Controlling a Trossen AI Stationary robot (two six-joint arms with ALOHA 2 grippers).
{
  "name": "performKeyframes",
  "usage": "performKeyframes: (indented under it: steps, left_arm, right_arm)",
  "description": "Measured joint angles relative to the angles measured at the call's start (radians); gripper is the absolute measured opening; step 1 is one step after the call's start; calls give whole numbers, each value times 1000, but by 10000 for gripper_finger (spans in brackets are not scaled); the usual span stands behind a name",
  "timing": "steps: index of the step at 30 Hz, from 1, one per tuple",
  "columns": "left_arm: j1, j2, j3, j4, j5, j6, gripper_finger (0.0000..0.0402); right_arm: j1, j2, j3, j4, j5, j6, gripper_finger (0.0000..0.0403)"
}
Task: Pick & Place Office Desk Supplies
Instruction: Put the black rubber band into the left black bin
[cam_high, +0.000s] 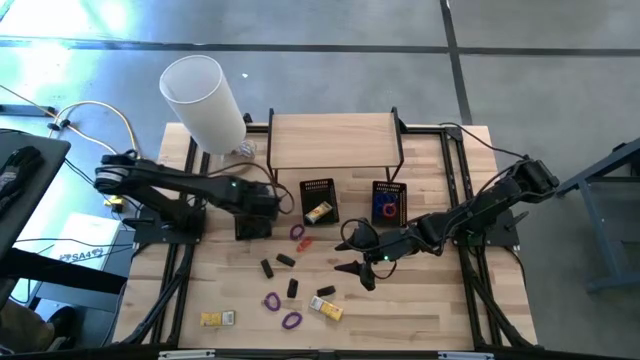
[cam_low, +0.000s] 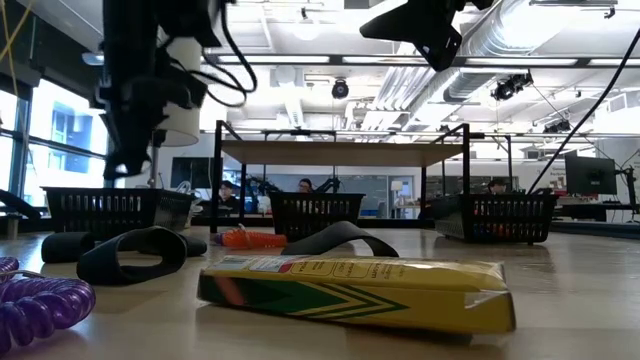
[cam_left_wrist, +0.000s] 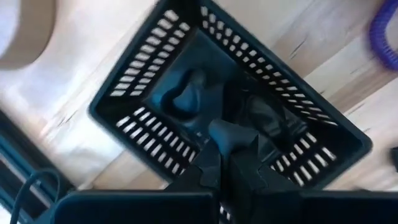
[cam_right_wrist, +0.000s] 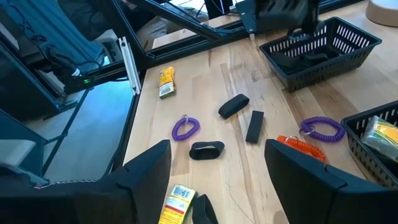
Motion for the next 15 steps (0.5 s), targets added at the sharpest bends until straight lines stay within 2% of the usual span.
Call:
performKeyframes:
  steps: [7, 15]
  left_arm:
    - [22, 90, -1, 59, 58, 113, 1]
    - [51, 93, -17, 78, 62, 126, 1]
  right_arm:
    - [1, 0, 0, 0, 0, 3, 248]
    - [1, 0, 0, -1, -2, 3, 248]
